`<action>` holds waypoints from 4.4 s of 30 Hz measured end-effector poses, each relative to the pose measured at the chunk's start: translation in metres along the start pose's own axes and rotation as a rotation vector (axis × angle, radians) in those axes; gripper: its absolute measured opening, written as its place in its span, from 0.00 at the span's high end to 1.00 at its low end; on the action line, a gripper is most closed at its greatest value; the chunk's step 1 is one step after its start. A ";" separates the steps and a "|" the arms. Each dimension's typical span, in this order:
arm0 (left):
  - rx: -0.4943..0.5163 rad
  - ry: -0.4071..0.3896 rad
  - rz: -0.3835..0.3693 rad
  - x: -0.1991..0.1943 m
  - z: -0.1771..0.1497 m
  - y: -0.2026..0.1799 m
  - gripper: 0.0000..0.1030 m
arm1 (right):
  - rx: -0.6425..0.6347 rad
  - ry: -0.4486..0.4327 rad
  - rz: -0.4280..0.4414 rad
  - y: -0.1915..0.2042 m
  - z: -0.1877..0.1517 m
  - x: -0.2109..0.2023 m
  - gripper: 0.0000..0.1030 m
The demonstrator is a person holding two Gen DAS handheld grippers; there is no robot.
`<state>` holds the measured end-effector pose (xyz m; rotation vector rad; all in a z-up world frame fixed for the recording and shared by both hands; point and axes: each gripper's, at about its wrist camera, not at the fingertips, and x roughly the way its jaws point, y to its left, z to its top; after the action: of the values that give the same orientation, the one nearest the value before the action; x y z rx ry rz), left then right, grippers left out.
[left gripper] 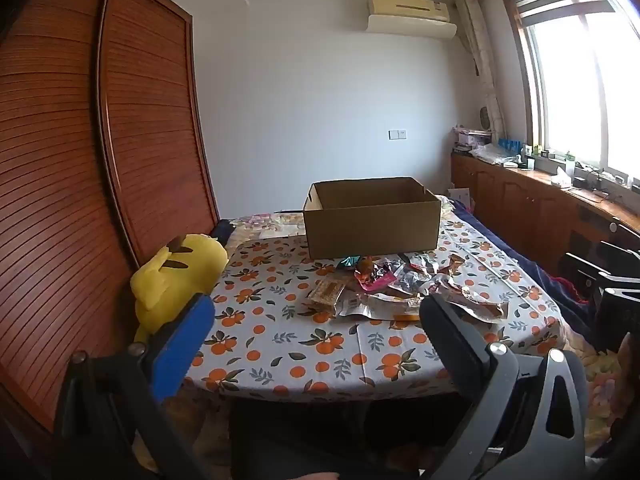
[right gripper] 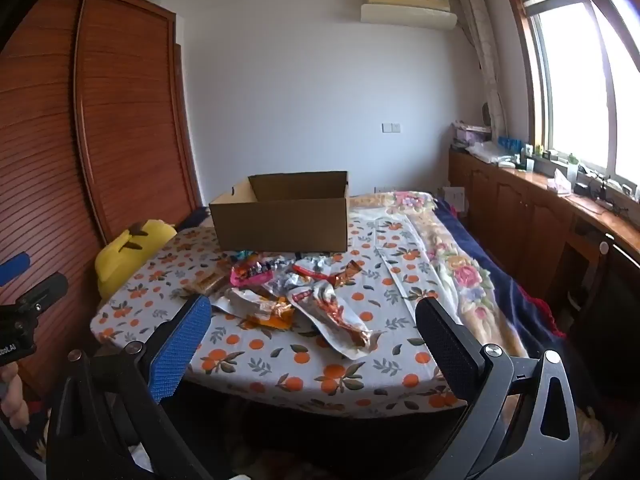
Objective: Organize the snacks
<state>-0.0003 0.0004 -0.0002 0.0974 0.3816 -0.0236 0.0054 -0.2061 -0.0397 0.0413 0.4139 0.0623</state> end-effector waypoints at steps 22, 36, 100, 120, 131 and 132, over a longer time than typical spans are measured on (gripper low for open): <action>-0.004 0.010 0.000 0.001 -0.003 -0.001 0.00 | 0.000 -0.005 -0.002 0.000 -0.001 0.000 0.00; -0.011 0.004 0.002 -0.001 0.000 0.001 0.00 | 0.000 -0.006 -0.005 0.001 -0.003 -0.001 0.00; -0.007 0.122 -0.078 0.051 -0.020 -0.018 0.00 | 0.000 0.069 0.012 -0.024 -0.023 0.041 0.00; -0.037 0.316 -0.240 0.189 -0.034 -0.058 0.02 | -0.179 0.315 0.178 -0.053 -0.026 0.189 0.04; -0.088 0.432 -0.271 0.244 -0.037 -0.069 0.02 | -0.261 0.506 0.249 -0.049 -0.043 0.251 0.14; -0.084 0.431 -0.273 0.247 -0.036 -0.070 0.02 | -0.269 0.513 0.247 -0.048 -0.043 0.255 0.14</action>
<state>0.2122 -0.0666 -0.1317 -0.0351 0.8238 -0.2591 0.2233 -0.2351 -0.1839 -0.1940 0.9090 0.3764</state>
